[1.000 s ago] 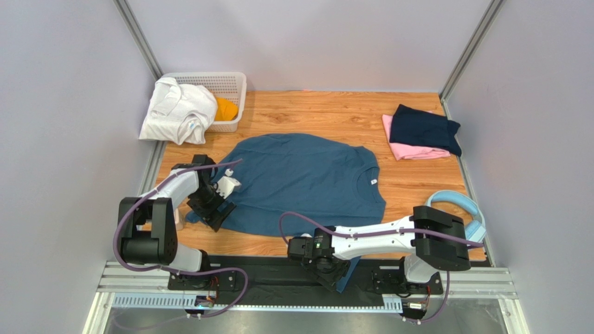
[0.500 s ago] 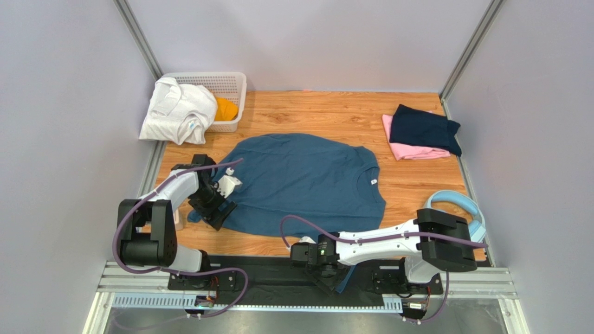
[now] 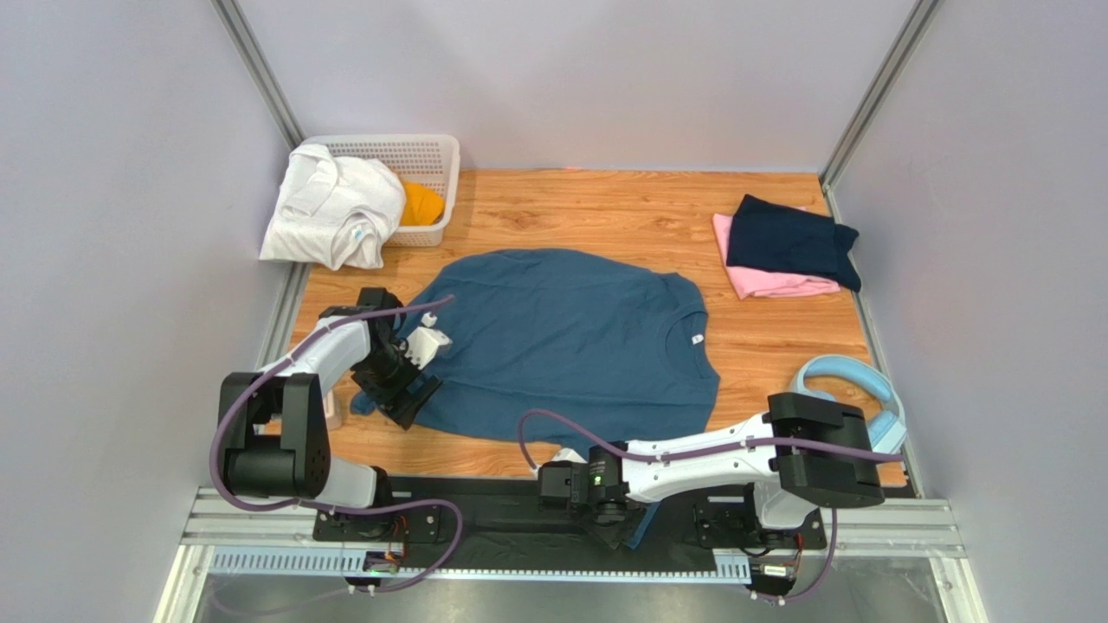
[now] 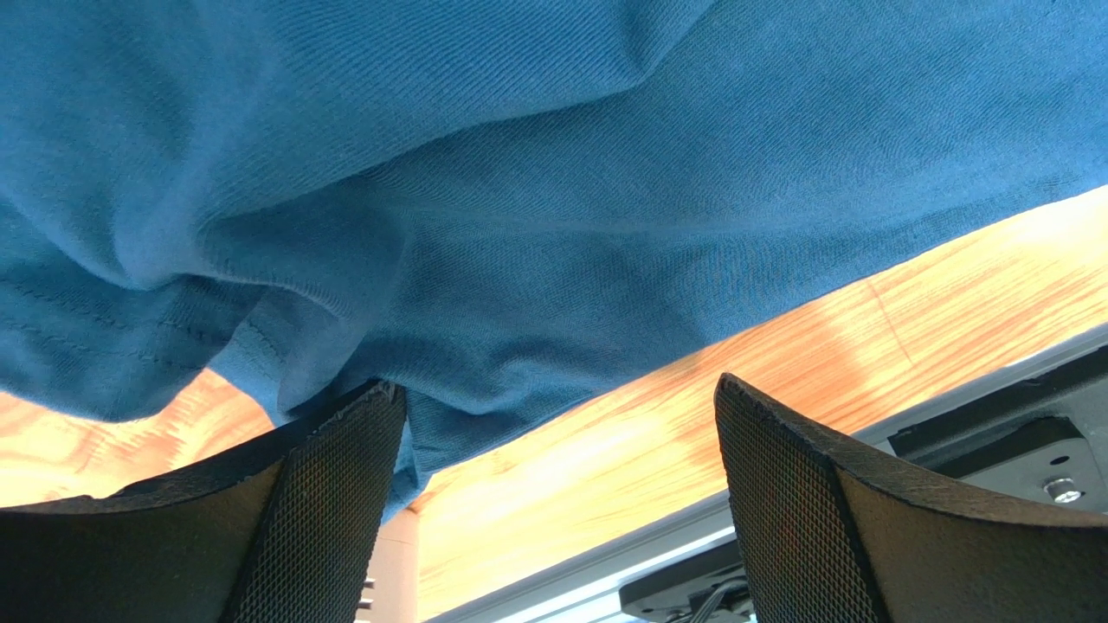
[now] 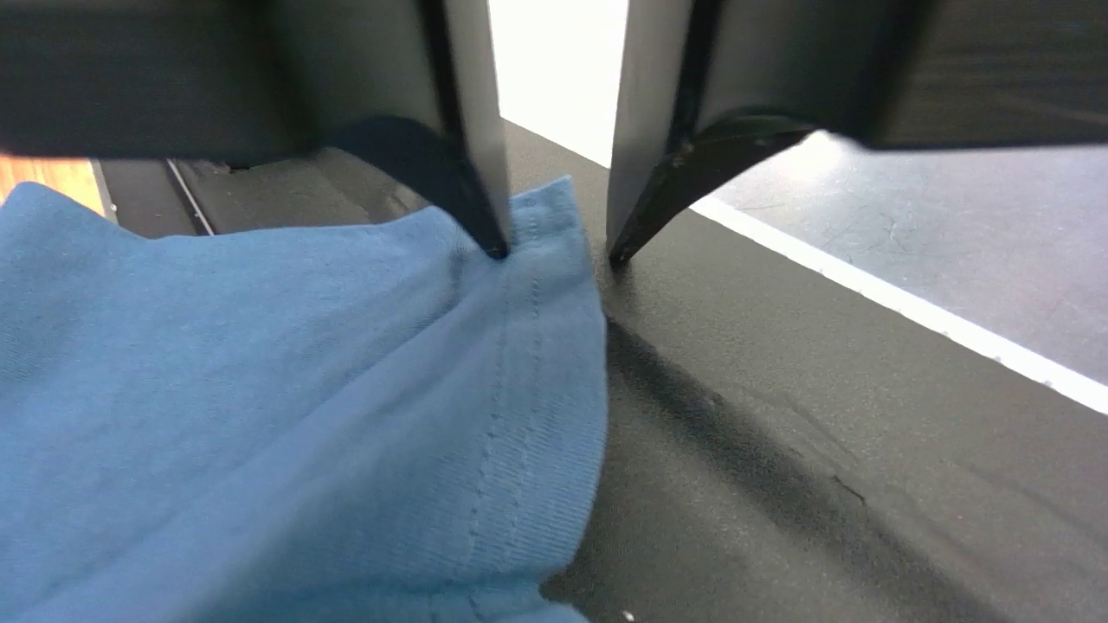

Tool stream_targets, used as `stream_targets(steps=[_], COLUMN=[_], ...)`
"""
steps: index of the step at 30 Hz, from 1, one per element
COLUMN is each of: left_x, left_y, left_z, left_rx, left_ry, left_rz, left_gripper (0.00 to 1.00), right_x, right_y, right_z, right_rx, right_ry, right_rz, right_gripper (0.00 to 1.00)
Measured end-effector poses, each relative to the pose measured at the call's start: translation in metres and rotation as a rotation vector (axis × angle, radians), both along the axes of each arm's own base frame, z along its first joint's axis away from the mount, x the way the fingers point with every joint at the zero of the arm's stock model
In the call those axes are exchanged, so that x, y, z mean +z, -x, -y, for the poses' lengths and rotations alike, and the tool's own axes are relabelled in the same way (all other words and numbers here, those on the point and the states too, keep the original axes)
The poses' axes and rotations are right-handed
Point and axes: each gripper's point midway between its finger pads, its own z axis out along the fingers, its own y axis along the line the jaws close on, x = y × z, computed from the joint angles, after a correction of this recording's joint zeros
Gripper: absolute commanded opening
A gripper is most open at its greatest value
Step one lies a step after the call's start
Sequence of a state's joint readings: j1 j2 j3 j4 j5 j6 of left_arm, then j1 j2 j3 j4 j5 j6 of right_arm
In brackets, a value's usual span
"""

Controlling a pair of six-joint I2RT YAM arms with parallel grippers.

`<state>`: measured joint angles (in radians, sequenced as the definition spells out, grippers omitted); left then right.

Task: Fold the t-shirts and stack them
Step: Grap the side of the flattened tshirt closest away from the robot with both arms

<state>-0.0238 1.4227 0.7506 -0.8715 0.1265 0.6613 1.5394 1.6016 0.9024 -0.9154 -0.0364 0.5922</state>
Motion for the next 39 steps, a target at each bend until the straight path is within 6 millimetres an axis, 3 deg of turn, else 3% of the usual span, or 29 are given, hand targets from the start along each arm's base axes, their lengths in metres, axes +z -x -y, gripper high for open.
stream_targets(steps=[4, 7, 8, 10, 12, 14, 16, 21, 27, 31, 38, 39], left_x=[0.002, 0.001, 0.0, -0.001, -0.001, 0.0, 0.003, 0.02, 0.009, -0.004, -0.007, -0.007], left_y=[0.0, 0.002, 0.003, 0.005, 0.005, 0.005, 0.005, 0.001, 0.015, 0.027, 0.018, 0.017], left_z=[0.0, 0.0, 0.0, 0.0, -0.001, -0.001, -0.001, -0.001, -0.004, -0.009, -0.018, -0.019], left_rx=[0.0, 0.0, 0.0, -0.003, -0.007, -0.01, -0.019, -0.032, -0.043, -0.048, -0.044, -0.043], left_ry=[0.001, 0.001, 0.001, 0.0, -0.001, -0.001, -0.002, -0.001, -0.013, -0.042, -0.093, -0.099], left_rz=[0.013, 0.015, 0.014, 0.013, 0.014, 0.017, 0.029, 0.112, 0.073, 0.016, 0.01, 0.004], left_gripper=[0.91, 0.78, 0.69, 0.66, 0.74, 0.93, 1.0, 1.0, 0.91, 0.79, 0.64, 0.56], right_x=[0.001, 0.001, 0.001, 0.003, 0.007, 0.018, 0.035, 0.082, 0.087, 0.086, 0.096, 0.1], right_y=[-0.003, -0.004, -0.004, -0.008, -0.012, -0.015, -0.016, -0.017, -0.019, -0.02, -0.027, -0.029], right_z=[0.001, 0.002, 0.002, 0.002, 0.002, 0.001, -0.003, -0.011, -0.001, 0.003, 0.006, 0.006], right_rx=[-0.015, -0.038, -0.041, -0.051, -0.065, -0.089, -0.114, -0.182, -0.21, -0.215, -0.242, -0.248], right_ry=[0.006, 0.01, 0.012, 0.015, 0.013, -0.004, -0.05, -0.196, -0.172, -0.15, -0.169, -0.18], right_rz=[0.005, -0.005, -0.004, 0.015, 0.035, 0.053, 0.064, 0.069, 0.083, 0.088, 0.109, 0.113], right_gripper=[0.02, 0.0, 0.0, 0.0, 0.0, 0.0, 0.0, 0.0, 0.0, 0.0, 0.0, 0.0])
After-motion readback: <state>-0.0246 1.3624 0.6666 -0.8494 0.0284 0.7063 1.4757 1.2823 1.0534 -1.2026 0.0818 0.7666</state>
